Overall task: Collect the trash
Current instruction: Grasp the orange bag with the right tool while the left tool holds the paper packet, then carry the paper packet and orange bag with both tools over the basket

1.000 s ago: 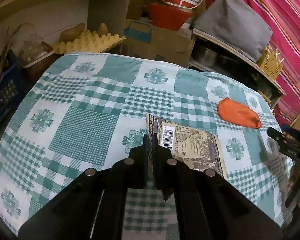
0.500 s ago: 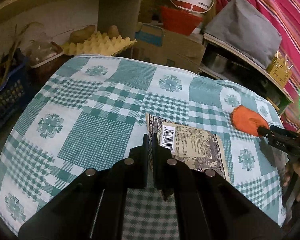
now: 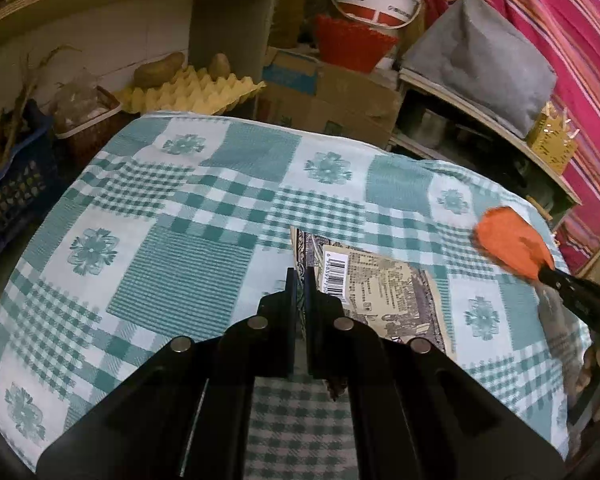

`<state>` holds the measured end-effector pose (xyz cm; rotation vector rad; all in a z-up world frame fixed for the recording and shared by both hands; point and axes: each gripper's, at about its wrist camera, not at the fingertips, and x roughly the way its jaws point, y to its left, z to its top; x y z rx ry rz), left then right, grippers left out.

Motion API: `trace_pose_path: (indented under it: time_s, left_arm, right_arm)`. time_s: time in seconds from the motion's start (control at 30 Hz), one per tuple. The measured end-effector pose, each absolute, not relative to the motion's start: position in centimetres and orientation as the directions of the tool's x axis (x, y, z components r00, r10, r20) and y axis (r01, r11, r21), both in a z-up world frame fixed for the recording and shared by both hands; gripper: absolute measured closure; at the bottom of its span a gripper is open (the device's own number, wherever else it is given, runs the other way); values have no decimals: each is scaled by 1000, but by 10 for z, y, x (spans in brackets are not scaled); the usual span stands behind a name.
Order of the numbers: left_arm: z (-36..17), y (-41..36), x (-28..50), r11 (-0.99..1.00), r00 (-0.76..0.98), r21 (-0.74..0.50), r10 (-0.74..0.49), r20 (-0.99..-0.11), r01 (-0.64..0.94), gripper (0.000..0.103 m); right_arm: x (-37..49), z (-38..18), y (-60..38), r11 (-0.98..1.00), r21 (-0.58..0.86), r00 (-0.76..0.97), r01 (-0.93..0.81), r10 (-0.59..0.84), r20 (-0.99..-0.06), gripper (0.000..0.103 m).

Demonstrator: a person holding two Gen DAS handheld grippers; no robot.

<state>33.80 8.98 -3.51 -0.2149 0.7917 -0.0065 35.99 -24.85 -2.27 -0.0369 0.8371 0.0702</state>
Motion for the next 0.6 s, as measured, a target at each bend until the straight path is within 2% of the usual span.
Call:
trace_pose_path:
  time_s: [0.3,0.47,0.6]
  left_arm:
    - [-22,69,317,975,727,-219,-129,-675,-30,102]
    - [-4,50,300,978,759,-208,-137,-636,2,102]
    - [16,35,287,967,782,-252,-175,-599,24,103]
  right_arm:
    - [264,-7,-319,997,47,716,60,-10,-698,86]
    - [221,-4,-350,992,33,743,121,-68,-666,86]
    - [197,10,-376,986,70,762,151,-70,-644,86]
